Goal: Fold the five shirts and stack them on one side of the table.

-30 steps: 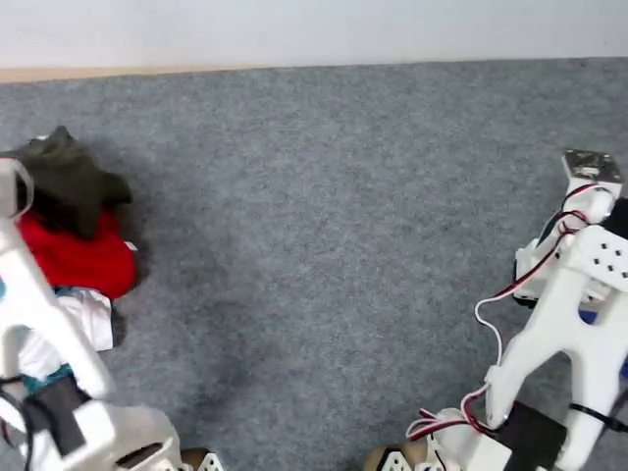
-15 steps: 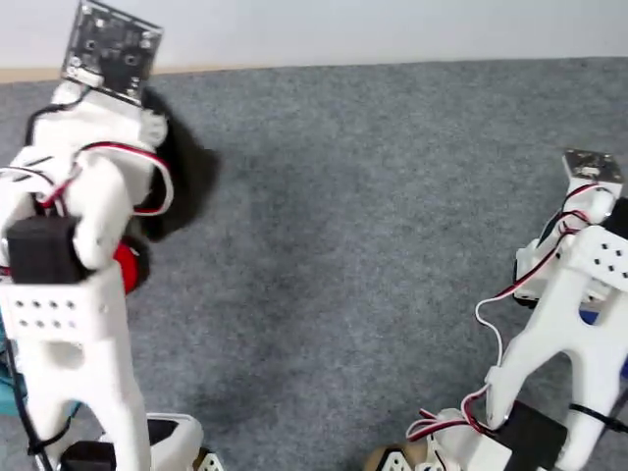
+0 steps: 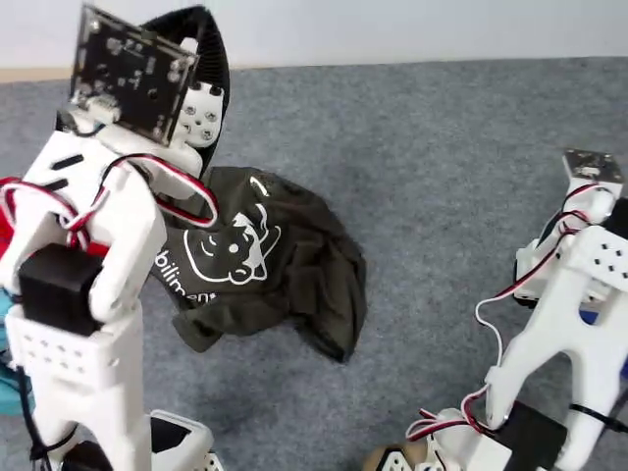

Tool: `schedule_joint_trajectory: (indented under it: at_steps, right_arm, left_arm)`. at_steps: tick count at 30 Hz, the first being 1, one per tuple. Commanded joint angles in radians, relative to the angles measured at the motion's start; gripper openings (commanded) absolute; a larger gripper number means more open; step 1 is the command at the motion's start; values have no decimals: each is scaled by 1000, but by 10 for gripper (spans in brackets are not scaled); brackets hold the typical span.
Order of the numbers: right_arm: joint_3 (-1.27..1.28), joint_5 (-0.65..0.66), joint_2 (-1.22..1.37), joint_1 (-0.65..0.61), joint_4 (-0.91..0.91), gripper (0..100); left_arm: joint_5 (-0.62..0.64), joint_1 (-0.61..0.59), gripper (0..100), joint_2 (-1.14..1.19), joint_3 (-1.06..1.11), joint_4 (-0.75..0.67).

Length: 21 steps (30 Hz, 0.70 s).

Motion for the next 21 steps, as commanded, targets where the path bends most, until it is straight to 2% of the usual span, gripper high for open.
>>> schedule_joint_trajectory:
  at_steps: [1,4,6,15,21]
  right_arm:
    - [-5,-3,-51,-21,42,21]
    - [-5,-3,-53,-84,42,21]
    - [-5,-8,-54,-156,44,21]
    - [5,-11,-56,-527,48,9]
    - [160,-5,-93,-769,47,13]
  left_arm:
    - [9,-91,5,41,102,31]
    - [11,-198,6,54,163,35]
    - [11,-269,6,54,170,91]
    - [-2,-496,42,57,173,486]
    - [-114,-686,43,61,177,588]
